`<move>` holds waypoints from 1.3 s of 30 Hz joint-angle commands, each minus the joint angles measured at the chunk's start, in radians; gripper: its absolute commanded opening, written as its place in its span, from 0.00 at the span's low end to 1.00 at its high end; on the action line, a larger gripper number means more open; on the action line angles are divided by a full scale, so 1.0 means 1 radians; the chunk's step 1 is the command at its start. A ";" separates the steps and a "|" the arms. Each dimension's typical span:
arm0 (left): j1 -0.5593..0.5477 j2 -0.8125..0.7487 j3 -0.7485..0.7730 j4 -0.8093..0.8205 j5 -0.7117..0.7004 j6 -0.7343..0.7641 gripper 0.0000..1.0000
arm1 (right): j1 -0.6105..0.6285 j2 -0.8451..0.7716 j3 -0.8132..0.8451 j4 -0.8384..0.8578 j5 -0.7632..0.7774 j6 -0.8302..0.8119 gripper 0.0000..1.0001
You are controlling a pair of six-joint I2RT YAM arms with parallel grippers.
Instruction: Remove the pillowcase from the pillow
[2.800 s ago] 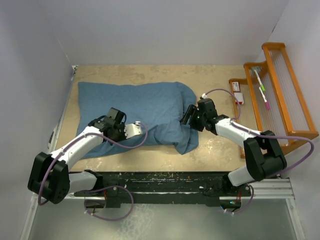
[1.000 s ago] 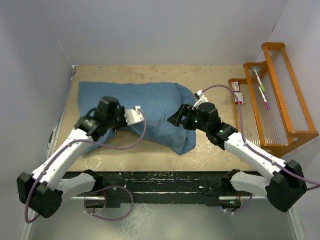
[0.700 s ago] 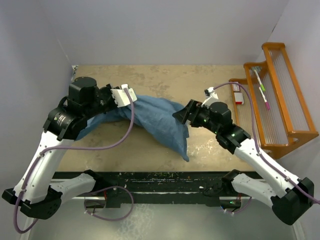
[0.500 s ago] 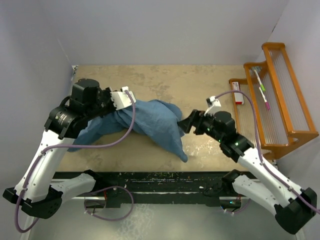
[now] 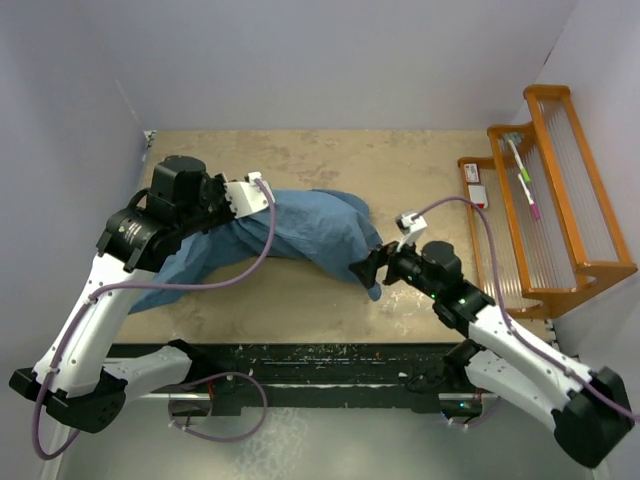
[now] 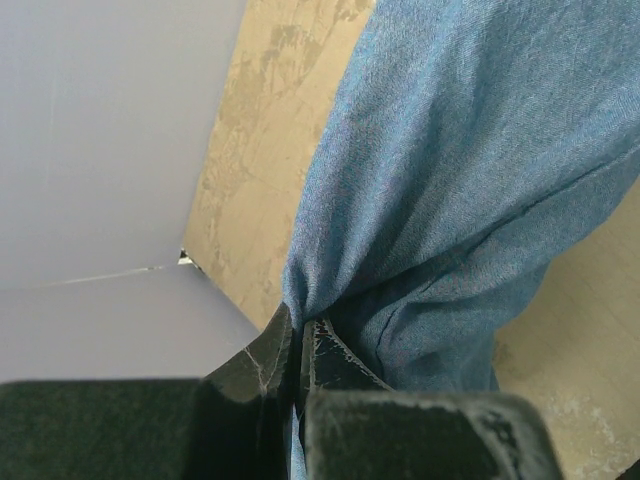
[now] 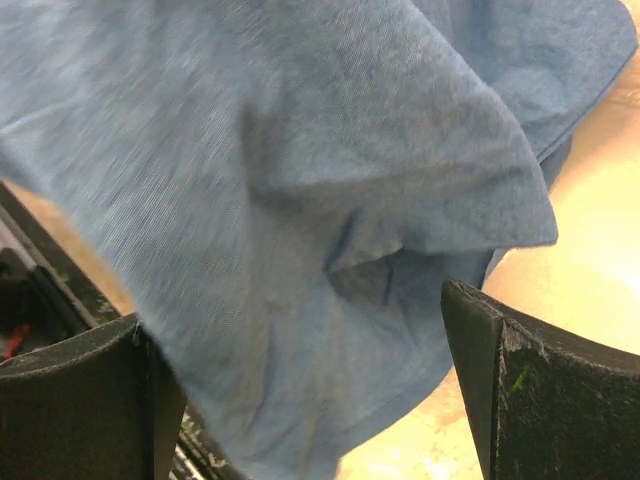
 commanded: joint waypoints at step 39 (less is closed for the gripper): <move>0.001 -0.053 0.294 -0.076 0.624 -0.207 0.99 | 0.376 0.674 1.302 -0.367 0.486 -0.386 0.00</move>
